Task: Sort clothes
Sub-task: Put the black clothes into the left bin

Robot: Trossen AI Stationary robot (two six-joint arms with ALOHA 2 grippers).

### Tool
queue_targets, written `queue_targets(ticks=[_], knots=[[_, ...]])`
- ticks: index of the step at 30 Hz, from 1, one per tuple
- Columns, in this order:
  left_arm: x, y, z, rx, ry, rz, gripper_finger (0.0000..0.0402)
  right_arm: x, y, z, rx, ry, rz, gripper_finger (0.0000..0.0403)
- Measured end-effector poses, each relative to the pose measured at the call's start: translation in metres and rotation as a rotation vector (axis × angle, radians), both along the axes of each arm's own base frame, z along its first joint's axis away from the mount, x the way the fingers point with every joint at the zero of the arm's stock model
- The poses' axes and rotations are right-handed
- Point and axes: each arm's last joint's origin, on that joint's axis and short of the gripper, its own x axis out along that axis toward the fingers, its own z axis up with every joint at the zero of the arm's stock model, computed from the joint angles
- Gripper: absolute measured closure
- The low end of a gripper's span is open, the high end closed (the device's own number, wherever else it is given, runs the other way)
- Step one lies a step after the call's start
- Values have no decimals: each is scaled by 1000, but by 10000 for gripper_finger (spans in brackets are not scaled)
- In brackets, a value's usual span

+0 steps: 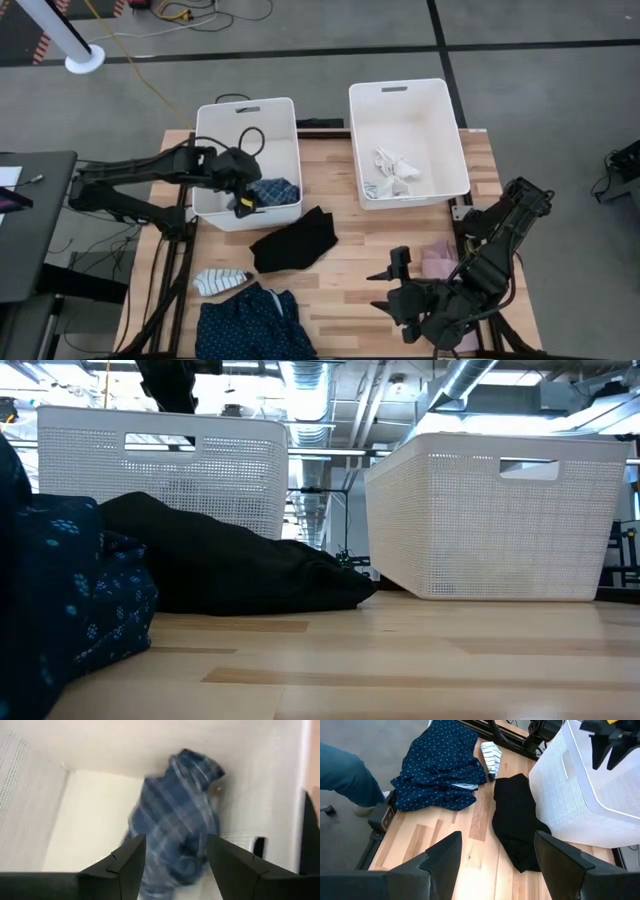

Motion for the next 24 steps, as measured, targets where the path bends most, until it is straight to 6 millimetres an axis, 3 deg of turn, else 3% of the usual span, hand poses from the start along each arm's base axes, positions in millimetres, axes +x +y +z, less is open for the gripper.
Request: queue_targets(ticks=[5, 11, 24], knots=[[-3, -5, 13, 6, -43, -29, 197, 1, -1, 0, -4, -1, -3, 137], [-8, -18, 45, 13, -196, -83, 197, 2, -2, 0, -4, -1, -9, 137], [-41, -81, 100, 228, -600, -339, 197, 5, -6, 0, -25, 4, -9, 137]])
